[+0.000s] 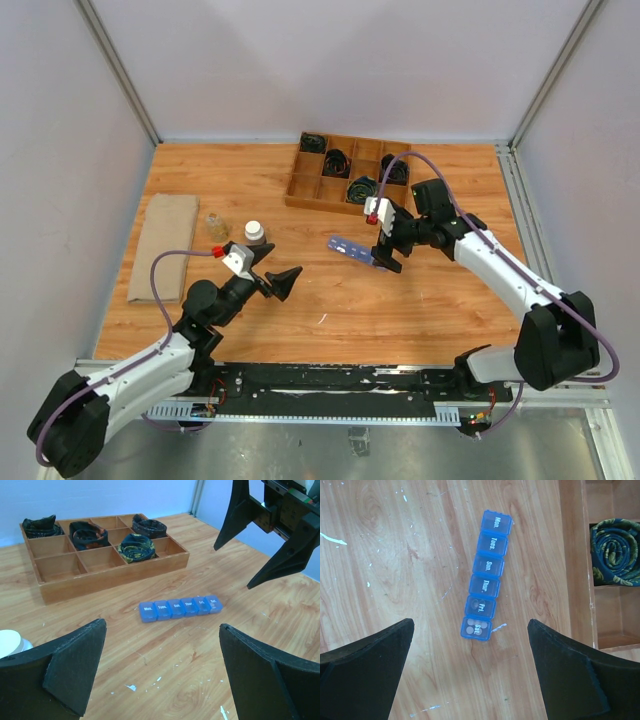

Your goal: Sort the pills into containers

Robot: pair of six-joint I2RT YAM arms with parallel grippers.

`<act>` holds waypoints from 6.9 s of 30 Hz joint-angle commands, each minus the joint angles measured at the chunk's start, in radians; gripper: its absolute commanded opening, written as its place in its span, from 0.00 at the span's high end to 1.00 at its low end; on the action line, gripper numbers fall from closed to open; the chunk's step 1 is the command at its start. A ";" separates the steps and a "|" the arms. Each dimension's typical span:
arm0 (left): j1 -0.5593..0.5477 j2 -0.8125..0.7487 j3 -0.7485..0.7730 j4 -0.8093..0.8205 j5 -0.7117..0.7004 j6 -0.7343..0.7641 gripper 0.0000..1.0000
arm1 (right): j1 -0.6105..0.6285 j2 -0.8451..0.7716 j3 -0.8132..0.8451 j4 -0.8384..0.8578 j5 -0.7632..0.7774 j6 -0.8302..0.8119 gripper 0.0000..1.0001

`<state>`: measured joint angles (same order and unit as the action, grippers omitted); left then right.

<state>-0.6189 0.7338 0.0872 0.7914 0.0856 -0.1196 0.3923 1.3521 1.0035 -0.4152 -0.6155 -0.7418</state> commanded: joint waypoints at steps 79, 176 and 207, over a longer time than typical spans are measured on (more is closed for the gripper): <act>-0.007 0.162 -0.015 0.183 -0.040 0.003 0.01 | 0.142 0.576 0.359 -0.123 0.219 0.145 0.36; -0.137 0.583 0.042 0.396 0.078 -0.967 1.00 | 0.402 0.114 0.118 -0.165 0.007 -0.187 0.85; -0.136 0.483 0.030 0.288 0.117 -0.915 1.00 | 0.300 -0.003 0.114 -0.078 0.061 -0.070 0.42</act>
<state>-0.7433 1.2446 0.1173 1.0691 0.1787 -1.0626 0.7143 1.3727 1.1275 -0.5529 -0.6033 -0.8715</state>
